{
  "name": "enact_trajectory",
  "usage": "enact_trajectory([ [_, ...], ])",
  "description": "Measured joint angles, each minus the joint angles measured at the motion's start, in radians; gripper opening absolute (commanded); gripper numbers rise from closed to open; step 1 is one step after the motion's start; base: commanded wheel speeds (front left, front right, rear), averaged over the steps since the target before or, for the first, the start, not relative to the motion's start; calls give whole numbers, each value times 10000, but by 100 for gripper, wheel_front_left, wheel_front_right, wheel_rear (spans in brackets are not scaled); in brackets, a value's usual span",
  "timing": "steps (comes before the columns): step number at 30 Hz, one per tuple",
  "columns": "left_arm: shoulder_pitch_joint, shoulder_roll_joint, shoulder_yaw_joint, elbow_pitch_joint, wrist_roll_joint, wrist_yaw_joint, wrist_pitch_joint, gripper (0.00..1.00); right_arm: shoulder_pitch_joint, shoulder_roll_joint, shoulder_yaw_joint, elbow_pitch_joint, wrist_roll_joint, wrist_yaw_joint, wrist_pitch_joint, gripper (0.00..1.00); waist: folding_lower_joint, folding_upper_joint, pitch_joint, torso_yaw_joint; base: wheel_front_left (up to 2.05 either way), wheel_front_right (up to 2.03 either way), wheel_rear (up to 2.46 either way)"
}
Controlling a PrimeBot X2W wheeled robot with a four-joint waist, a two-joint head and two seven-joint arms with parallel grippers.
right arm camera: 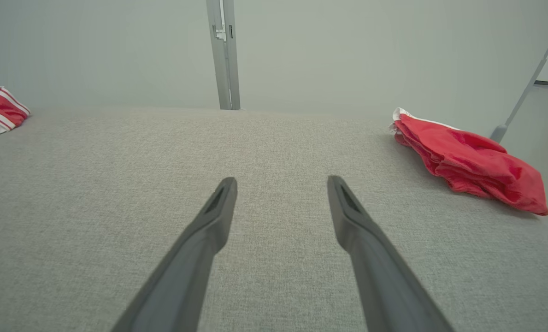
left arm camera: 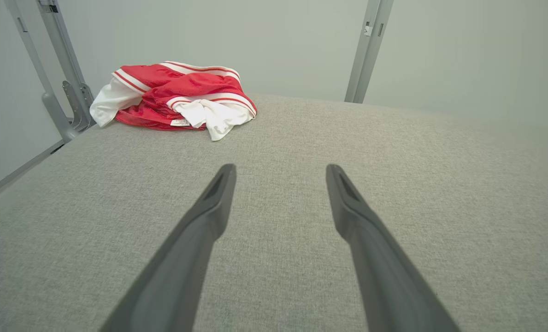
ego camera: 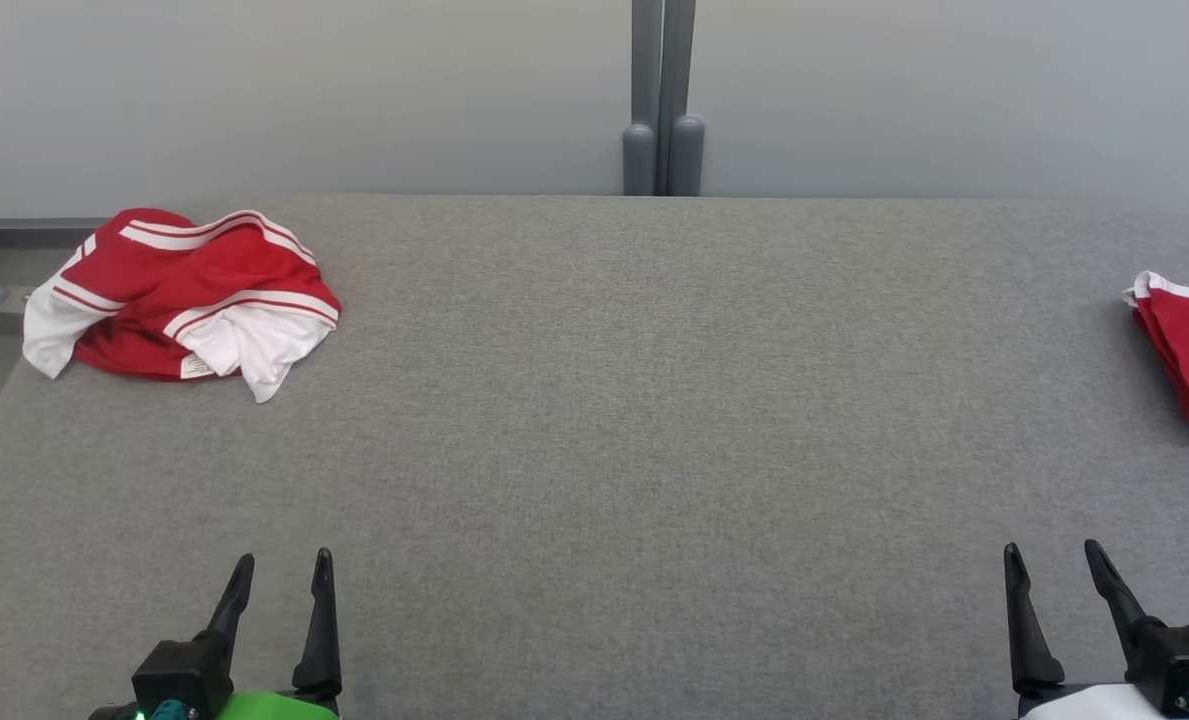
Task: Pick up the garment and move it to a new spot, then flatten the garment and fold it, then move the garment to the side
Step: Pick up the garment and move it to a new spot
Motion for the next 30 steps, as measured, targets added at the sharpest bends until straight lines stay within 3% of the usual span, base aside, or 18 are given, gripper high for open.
enact_trajectory([
  [6,-166,-21,-178,-40,2,0,0,100,69,-4,-128,25,-19,0,-2,100,0,0,-25,642,0,0,0],
  [12,-179,-36,-121,-82,12,0,2,100,89,2,165,58,-25,0,-2,100,0,0,-80,1833,0,0,0],
  [21,250,-58,1281,-769,-196,58,0,100,-1499,-155,1726,742,-251,0,-8,100,0,-1,40,3575,0,0,0],
  [30,196,-71,1057,-1011,-892,174,2,100,-1731,-336,2059,892,-138,0,-10,100,0,-1,455,4142,0,0,0],
])
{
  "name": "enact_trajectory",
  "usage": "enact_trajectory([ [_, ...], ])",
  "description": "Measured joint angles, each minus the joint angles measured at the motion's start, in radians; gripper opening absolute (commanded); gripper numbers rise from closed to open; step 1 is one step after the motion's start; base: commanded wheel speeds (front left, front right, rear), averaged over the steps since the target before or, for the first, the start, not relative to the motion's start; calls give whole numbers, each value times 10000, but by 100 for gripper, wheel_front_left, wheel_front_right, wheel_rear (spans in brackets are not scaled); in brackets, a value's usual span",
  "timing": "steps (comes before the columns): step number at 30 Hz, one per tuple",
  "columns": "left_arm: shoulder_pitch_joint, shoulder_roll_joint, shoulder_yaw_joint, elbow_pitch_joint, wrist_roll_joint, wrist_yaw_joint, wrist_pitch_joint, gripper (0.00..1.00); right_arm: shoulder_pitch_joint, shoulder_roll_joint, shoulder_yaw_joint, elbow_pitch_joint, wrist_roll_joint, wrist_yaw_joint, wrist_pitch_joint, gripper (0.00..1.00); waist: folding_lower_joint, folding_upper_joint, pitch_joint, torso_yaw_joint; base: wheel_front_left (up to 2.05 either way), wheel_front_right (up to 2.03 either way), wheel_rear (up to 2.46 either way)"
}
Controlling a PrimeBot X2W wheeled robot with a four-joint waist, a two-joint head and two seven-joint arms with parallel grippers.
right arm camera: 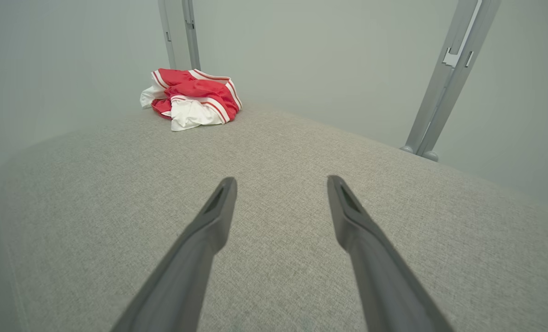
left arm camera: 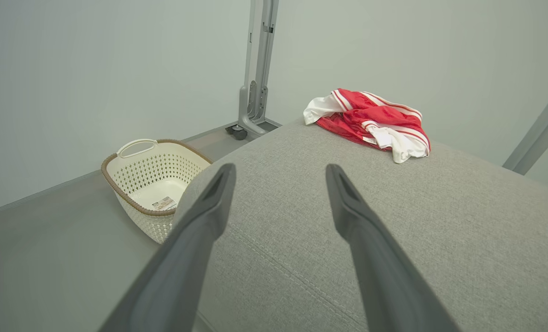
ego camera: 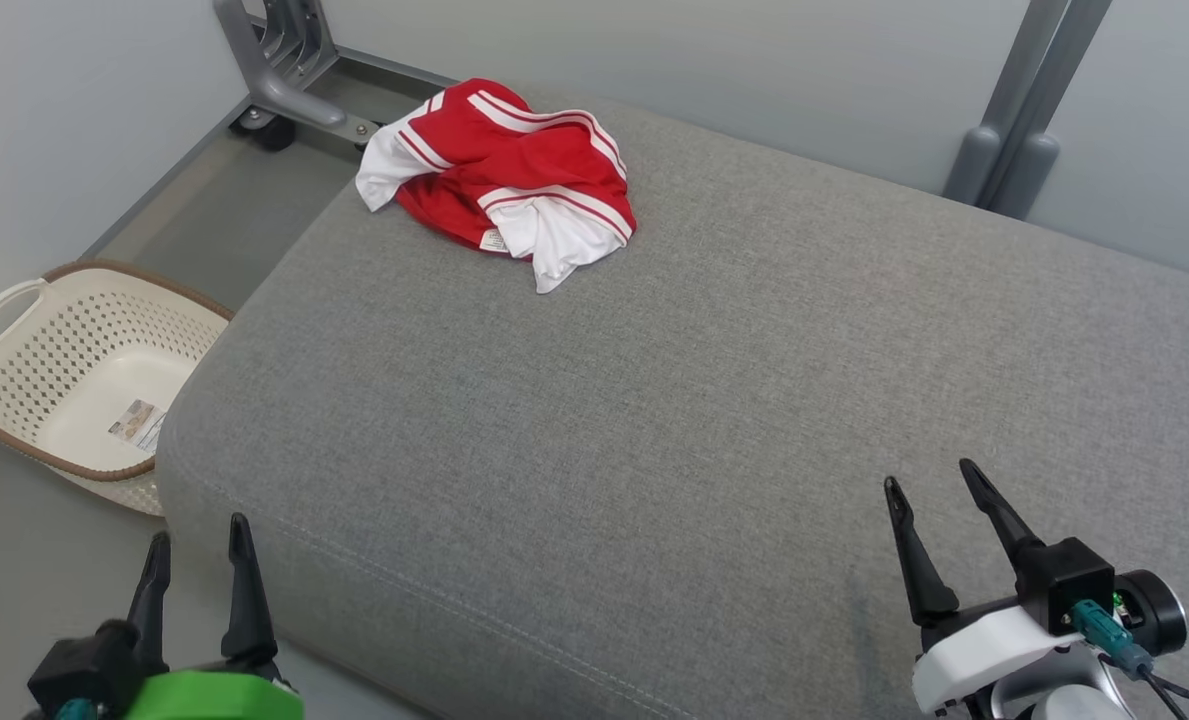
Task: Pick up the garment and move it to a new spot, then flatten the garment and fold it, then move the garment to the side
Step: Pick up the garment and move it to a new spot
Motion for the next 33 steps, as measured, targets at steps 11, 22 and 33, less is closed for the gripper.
enact_trajectory([
  [11,-5959,464,-2010,4397,-1707,-148,431,100,-776,-940,-318,-1197,-715,2,0,100,0,0,1626,-80,0,0,0],
  [22,-10383,1707,-3172,7001,-4044,-161,922,100,-2014,-1448,-54,-2270,-1168,0,0,100,1,0,4067,-872,0,0,0],
  [33,-11912,2466,-4194,8470,-5632,-167,867,100,-2264,-1151,176,-3634,-1482,2,-25,100,2,0,6262,-2359,0,0,0],
])
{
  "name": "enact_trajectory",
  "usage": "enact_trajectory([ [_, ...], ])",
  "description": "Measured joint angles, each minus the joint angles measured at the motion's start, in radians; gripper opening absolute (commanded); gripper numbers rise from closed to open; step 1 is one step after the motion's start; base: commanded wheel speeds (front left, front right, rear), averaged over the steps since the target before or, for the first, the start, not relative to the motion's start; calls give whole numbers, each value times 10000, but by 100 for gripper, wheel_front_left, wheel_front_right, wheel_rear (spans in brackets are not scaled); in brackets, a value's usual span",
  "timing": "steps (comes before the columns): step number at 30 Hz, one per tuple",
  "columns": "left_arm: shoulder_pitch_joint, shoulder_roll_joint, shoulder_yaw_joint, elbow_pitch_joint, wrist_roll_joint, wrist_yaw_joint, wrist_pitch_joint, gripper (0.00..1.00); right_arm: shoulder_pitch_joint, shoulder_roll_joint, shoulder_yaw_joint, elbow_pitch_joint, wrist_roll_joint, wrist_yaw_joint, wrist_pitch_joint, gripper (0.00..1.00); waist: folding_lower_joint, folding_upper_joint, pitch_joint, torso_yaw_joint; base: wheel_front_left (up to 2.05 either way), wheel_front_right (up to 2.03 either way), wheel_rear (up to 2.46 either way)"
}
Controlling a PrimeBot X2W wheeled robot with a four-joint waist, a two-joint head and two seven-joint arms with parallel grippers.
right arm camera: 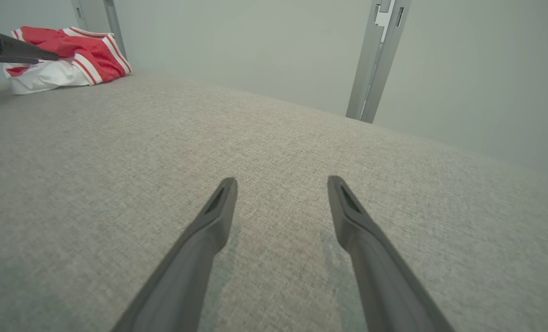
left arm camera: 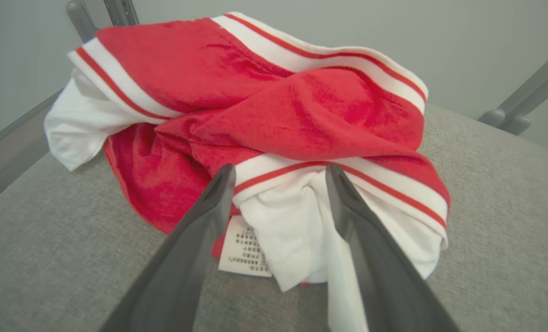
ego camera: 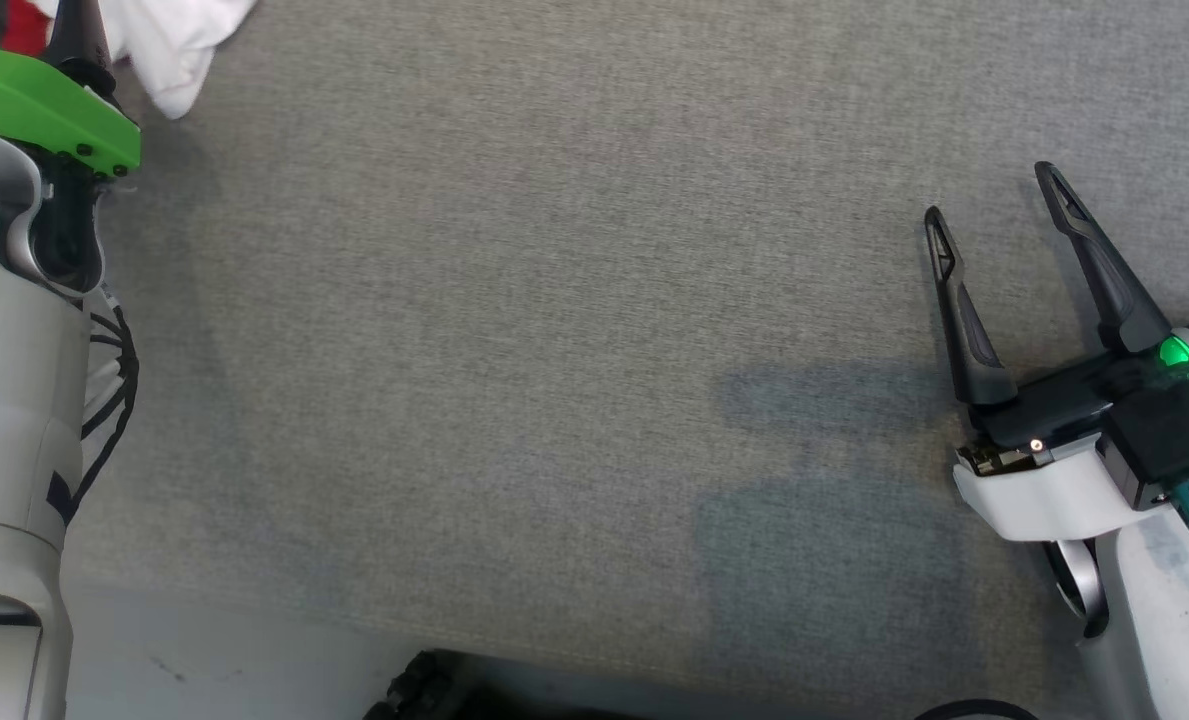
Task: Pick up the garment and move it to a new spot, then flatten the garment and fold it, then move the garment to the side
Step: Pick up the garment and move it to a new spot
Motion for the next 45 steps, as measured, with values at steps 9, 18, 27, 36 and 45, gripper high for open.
enact_trajectory([
  [9,-31,288,-560,736,-775,4,-188,1,370,176,-221,-474,-46,0,-23,100,-1,1,669,-1128,0,0,0],
  [18,343,508,-2251,-291,-1005,69,-48,0,365,412,-104,111,253,-4,-8,100,0,1,147,-1258,0,0,0],
  [27,1078,462,-5001,-3110,-911,19,-42,0,862,1151,6,911,871,-2,10,100,0,1,-1430,-1268,0,0,0],
  [36,2176,104,-7442,-7501,-1197,19,1106,0,1390,1463,-201,1070,1373,-2,10,100,-2,1,-2969,-1855,0,0,0],
  [45,3017,-1078,-8519,-7810,-1068,725,1672,0,1645,1480,-334,1018,2090,-2,10,100,-2,1,-3543,-3254,0,0,0],
])
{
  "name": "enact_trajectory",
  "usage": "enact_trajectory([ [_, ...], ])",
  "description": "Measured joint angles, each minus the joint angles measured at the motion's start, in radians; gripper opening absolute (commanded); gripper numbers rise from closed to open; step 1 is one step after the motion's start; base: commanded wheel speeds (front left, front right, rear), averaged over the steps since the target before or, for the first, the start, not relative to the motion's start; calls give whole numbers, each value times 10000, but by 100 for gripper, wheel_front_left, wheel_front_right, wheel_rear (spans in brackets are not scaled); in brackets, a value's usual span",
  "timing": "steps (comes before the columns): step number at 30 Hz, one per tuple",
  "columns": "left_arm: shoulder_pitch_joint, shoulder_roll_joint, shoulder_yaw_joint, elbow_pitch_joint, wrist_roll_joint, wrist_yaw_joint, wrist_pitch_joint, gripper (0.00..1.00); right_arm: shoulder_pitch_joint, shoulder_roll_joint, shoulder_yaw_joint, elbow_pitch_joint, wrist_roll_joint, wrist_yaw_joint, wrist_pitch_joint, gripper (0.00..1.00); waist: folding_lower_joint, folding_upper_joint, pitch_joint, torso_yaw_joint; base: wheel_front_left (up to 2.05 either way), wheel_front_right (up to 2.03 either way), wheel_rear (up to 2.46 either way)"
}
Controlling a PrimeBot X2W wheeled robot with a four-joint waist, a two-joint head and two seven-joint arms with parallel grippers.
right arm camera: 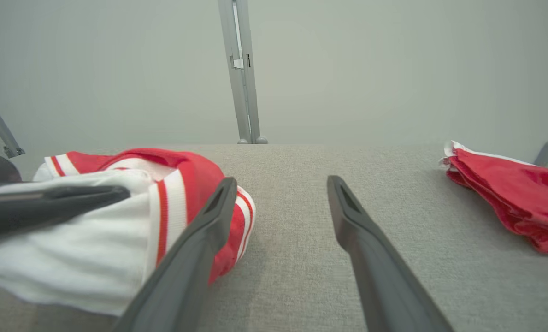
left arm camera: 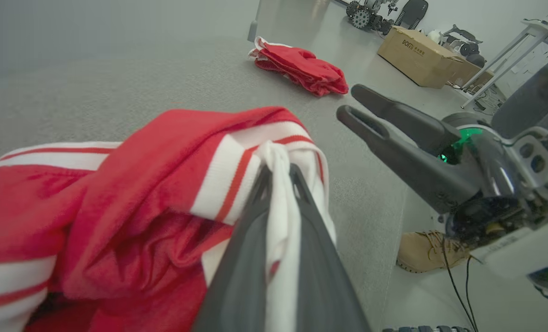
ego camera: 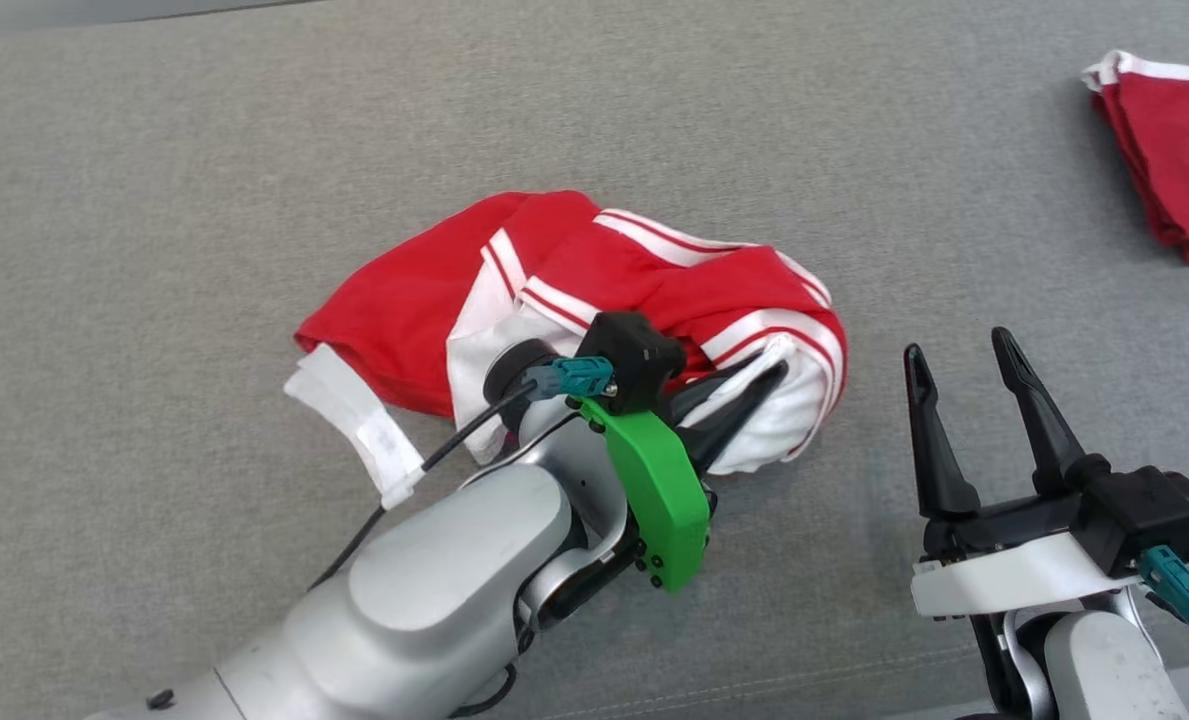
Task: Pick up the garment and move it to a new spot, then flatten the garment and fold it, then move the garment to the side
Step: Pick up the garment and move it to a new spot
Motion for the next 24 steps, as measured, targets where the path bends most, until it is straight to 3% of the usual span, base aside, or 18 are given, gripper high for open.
enact_trajectory([
  [3,303,-330,-134,1319,92,261,-286,0,85,-6,-13,33,69,0,0,100,0,0,-49,-463,0,0,0],
  [4,415,-385,-180,1779,161,326,-447,30,82,-2,23,40,102,0,0,100,0,0,-53,-608,0,0,0],
  [5,527,-443,-190,2132,165,368,-589,83,82,2,33,40,159,0,0,100,0,0,-52,-742,0,0,0],
  [6,622,-476,-188,2452,167,376,-744,100,79,8,33,33,209,0,0,100,0,0,-48,-867,0,0,0],
  [10,985,-654,29,2700,-13,234,-1404,100,112,2,-161,12,295,0,0,100,0,0,-27,-1228,0,0,0],
  [13,1141,-337,184,2155,2,291,-1749,100,283,2,-357,-15,316,0,0,100,0,0,-48,-1231,0,0,0],
  [21,1577,2420,1248,-1390,293,2094,-1835,100,361,6,-502,-50,318,0,0,100,0,0,-219,-724,0,0,0],
  [24,1703,3089,1484,-2010,221,2485,-1522,100,378,6,-462,-38,316,0,0,100,0,0,-271,-634,0,0,0],
])
